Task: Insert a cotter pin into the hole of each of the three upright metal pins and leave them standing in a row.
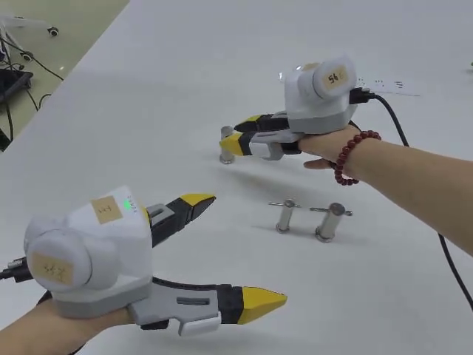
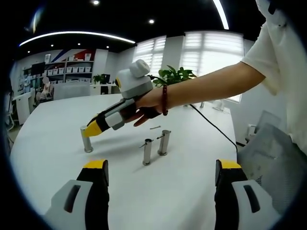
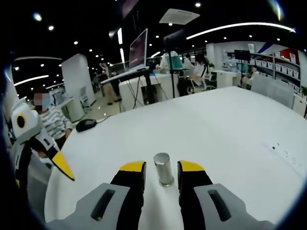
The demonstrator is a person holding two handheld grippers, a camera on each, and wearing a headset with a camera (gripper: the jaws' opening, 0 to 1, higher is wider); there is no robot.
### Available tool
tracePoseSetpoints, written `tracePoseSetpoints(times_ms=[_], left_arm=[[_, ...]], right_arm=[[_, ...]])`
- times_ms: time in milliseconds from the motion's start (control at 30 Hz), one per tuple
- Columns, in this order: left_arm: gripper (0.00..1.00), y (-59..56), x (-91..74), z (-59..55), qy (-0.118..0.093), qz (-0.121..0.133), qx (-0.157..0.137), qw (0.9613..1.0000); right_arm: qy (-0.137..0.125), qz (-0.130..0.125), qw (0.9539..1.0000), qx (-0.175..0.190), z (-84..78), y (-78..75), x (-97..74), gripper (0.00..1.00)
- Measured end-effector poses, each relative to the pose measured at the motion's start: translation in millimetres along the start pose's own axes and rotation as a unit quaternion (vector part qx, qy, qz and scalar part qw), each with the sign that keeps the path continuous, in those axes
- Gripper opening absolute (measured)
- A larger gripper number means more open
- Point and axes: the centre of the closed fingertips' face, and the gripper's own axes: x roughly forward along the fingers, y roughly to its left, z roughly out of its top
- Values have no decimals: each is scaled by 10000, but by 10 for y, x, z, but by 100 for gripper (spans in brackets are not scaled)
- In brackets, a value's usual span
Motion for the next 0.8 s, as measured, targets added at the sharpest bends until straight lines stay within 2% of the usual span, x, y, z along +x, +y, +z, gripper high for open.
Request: tracePoseSetpoints(times_ms=[333, 800], left_arm=[[89, 16, -16, -34, 14, 14, -36, 10000], [86, 22, -56, -55, 19, 27, -39, 10000]], right_arm=[[-38, 11, 9999, 95, 5, -10, 120, 19], [31, -79, 9999, -151, 6, 16, 118, 15]])
